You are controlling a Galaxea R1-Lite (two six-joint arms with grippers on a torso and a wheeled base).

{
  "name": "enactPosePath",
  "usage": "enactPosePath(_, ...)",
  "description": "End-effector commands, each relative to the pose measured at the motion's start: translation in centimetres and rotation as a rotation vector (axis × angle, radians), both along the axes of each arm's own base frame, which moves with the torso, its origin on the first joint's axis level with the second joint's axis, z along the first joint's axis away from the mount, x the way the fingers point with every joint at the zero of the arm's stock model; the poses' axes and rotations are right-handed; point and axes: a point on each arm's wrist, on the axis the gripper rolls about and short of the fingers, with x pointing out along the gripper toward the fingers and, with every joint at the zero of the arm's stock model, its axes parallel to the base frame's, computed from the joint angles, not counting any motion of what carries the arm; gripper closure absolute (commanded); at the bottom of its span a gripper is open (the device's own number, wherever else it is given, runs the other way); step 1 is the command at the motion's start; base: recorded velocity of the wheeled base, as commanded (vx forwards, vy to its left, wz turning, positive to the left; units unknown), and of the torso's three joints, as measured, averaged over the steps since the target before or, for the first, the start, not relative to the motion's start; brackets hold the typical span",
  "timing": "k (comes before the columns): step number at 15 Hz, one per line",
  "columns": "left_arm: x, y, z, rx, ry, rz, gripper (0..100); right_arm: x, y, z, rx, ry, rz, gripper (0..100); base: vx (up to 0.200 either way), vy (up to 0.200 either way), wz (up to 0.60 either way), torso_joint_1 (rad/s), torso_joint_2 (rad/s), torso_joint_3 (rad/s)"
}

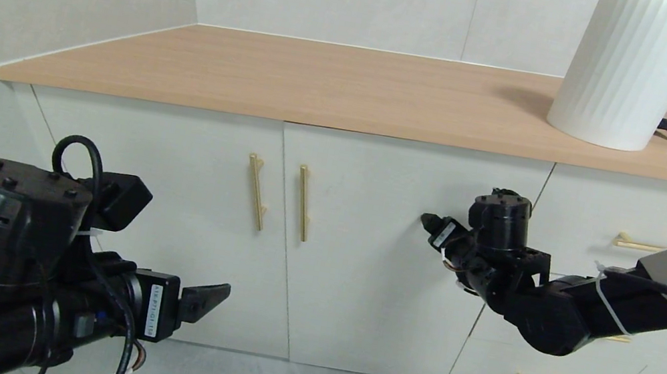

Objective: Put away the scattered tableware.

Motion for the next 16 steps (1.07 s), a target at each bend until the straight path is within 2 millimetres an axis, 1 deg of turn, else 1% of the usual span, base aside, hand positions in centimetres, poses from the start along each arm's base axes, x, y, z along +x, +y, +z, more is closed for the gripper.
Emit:
enactPosePath(1, 0.0, 0.0, 0.0, 0.000, 0.001, 0.001, 0, 0.5, -0.2, -0.1, -0.004, -0.004, -0.025, 0, 0.000, 0.000, 0.00, 0.000, 0.00, 0.000)
enactPosePath(3, 0.0, 0.0, -0.1, 0.001, 0.002, 0.001, 0, 0.7, -0.3, -0.1, -0.009, -0.012, -0.050, 0, 0.000, 0.000, 0.00, 0.000, 0.00, 0.000)
enactPosePath(6, 0.0, 0.0, 0.0, 0.000, 0.001, 0.001, 0, 0.4, -0.5, 0.4, -0.007, -0.014, -0.050, 0, 0.000, 0.000, 0.00, 0.000, 0.00, 0.000)
enactPosePath(7, -0.1, 0.0, 0.1, -0.002, -0.003, 0.001, 0, -0.4, -0.8, 0.9, -0.008, -0.013, -0.040, 0, 0.000, 0.000, 0.00, 0.000, 0.00, 0.000)
enactPosePath(8, -0.2, 0.2, 0.4, -0.004, -0.019, 0.008, 0, -1.8, -1.4, 2.0, -0.018, -0.021, -0.019, 0, 0.000, 0.000, 0.00, 0.000, 0.00, 0.000)
enactPosePath(9, -0.6, 0.9, 1.4, -0.019, -0.066, 0.038, 0, -3.3, -2.3, 3.4, -0.039, -0.043, 0.001, 0, 0.000, 0.000, 0.00, 0.000, 0.00, 0.000)
enactPosePath(10, -1.2, 1.6, 2.4, -0.037, -0.111, 0.054, 0, -4.8, -3.1, 4.5, -0.056, -0.058, 0.016, 0, 0.000, 0.000, 0.00, 0.000, 0.00, 0.000)
enactPosePath(11, -2.5, 3.0, 3.9, -0.049, -0.190, 0.070, 0, -8.2, -5.0, 6.4, -0.105, -0.099, 0.063, 0, 0.000, 0.000, 0.00, 0.000, 0.00, 0.000)
enactPosePath(12, -3.5, 3.7, 4.6, -0.066, -0.235, 0.082, 0, -10.4, -6.2, 7.6, -0.134, -0.131, 0.088, 0, 0.000, 0.000, 0.00, 0.000, 0.00, 0.000)
enactPosePath(13, -4.8, 4.5, 5.0, -0.087, -0.274, 0.088, 0, -13.0, -7.6, 7.9, -0.167, -0.146, 0.091, 0, 0.000, 0.000, 0.00, 0.000, 0.00, 0.000)
enactPosePath(14, -5.7, 5.0, 4.9, -0.097, -0.291, 0.090, 0, -14.5, -8.5, 8.0, -0.188, -0.155, 0.086, 0, 0.000, 0.000, 0.00, 0.000, 0.00, 0.000)
enactPosePath(15, -8.1, 6.4, 4.1, -0.111, -0.327, 0.113, 0, -18.3, -10.8, 8.2, -0.219, -0.191, 0.058, 0, 0.000, 0.000, 0.00, 0.000, 0.00, 0.000)
enactPosePath(16, -10.0, 7.6, 2.9, -0.110, -0.345, 0.141, 0, -21.4, -12.8, 8.1, -0.223, -0.232, 0.040, 0, 0.000, 0.000, 0.00, 0.000, 0.00, 0.000)
